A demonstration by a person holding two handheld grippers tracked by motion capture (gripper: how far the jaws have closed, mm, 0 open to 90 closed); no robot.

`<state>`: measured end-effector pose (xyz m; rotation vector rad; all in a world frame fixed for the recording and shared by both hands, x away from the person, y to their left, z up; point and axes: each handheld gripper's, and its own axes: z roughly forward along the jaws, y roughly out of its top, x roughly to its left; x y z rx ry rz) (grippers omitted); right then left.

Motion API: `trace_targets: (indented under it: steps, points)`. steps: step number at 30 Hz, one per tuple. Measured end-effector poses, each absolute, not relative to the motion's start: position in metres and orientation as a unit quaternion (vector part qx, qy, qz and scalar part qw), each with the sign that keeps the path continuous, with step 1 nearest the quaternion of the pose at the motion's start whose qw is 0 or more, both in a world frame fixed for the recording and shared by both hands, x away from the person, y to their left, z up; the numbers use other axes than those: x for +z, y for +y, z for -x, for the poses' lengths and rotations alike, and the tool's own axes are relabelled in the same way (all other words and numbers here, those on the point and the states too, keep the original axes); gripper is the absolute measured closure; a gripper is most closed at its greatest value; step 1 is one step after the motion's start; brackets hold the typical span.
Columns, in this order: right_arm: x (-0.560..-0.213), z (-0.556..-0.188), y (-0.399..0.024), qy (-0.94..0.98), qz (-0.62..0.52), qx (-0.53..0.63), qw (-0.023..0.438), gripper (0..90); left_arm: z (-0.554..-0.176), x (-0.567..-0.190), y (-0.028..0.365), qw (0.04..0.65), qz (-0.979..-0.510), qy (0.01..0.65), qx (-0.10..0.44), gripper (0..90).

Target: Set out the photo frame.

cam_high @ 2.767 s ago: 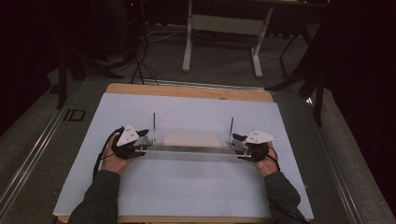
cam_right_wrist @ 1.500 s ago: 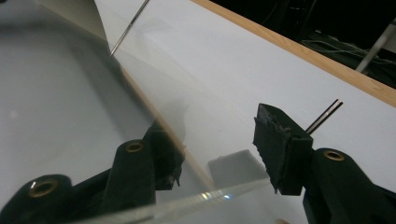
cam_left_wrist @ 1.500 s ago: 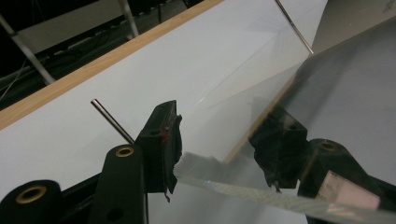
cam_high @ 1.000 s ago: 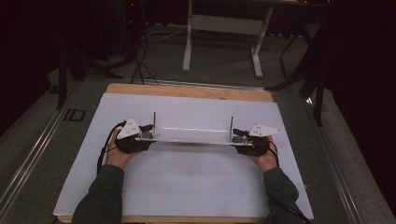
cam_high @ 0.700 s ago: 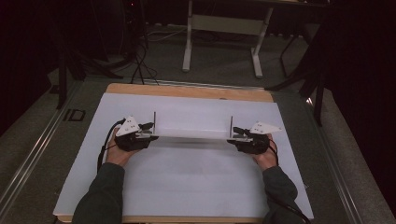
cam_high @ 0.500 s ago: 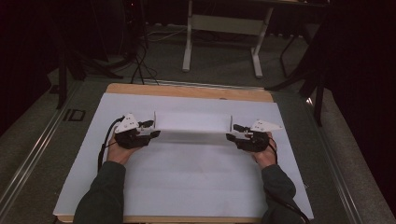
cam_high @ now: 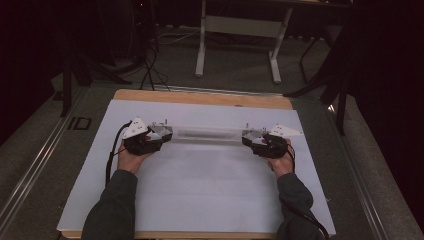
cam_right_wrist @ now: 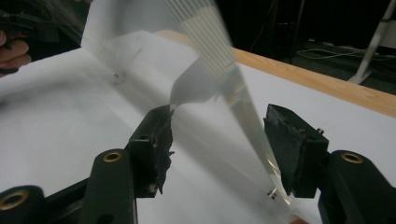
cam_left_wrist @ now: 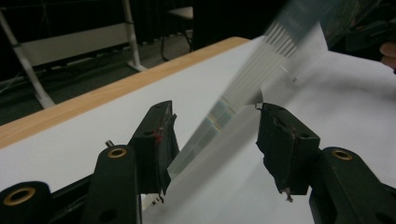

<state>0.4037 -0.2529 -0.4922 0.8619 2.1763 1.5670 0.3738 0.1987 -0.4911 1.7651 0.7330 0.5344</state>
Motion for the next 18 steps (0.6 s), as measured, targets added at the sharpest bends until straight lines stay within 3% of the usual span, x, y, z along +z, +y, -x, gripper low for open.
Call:
trace_targets:
  steps: [18]
  points:
    - [-0.482,-0.419,-0.245,0.749,-0.333,0.54,0.191,43.0,-0.392,-0.48,0.19,0.54,-0.724,0.35,0.247,44.2]
